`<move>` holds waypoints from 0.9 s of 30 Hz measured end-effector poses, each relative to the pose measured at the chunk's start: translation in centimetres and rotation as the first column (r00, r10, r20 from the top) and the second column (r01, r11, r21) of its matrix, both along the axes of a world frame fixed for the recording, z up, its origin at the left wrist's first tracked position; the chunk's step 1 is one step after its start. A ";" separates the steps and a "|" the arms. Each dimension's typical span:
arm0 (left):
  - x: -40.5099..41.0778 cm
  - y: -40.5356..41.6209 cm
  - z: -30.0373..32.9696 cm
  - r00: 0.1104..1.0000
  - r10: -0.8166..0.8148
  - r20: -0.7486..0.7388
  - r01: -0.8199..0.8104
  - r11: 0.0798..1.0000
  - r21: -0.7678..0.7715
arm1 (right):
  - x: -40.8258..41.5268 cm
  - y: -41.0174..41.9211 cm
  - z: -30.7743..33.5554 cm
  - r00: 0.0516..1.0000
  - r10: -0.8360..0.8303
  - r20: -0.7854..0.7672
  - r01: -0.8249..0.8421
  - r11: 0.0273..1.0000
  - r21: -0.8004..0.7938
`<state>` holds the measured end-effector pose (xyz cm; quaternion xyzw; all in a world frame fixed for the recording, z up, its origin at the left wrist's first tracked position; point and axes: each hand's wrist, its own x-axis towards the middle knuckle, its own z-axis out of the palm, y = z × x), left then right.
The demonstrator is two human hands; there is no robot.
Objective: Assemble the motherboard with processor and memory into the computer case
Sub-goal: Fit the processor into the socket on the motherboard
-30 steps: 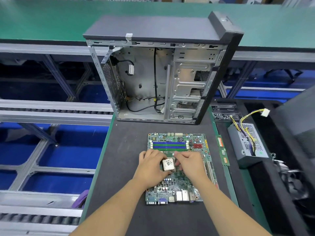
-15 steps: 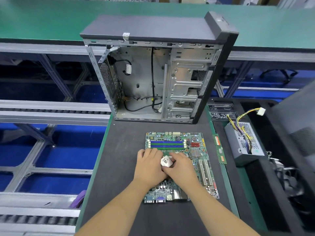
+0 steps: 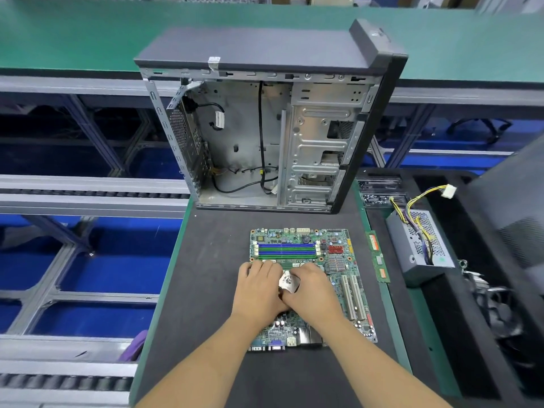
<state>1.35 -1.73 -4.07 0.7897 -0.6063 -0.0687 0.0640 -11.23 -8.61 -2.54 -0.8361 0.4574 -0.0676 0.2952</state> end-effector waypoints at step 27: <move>2.9 1.4 -1.0 0.955 -0.167 -0.244 0.139 0.982 -0.125 | -2.3 -1.3 -1.2 0.972 0.231 0.045 -0.225 0.968 -0.114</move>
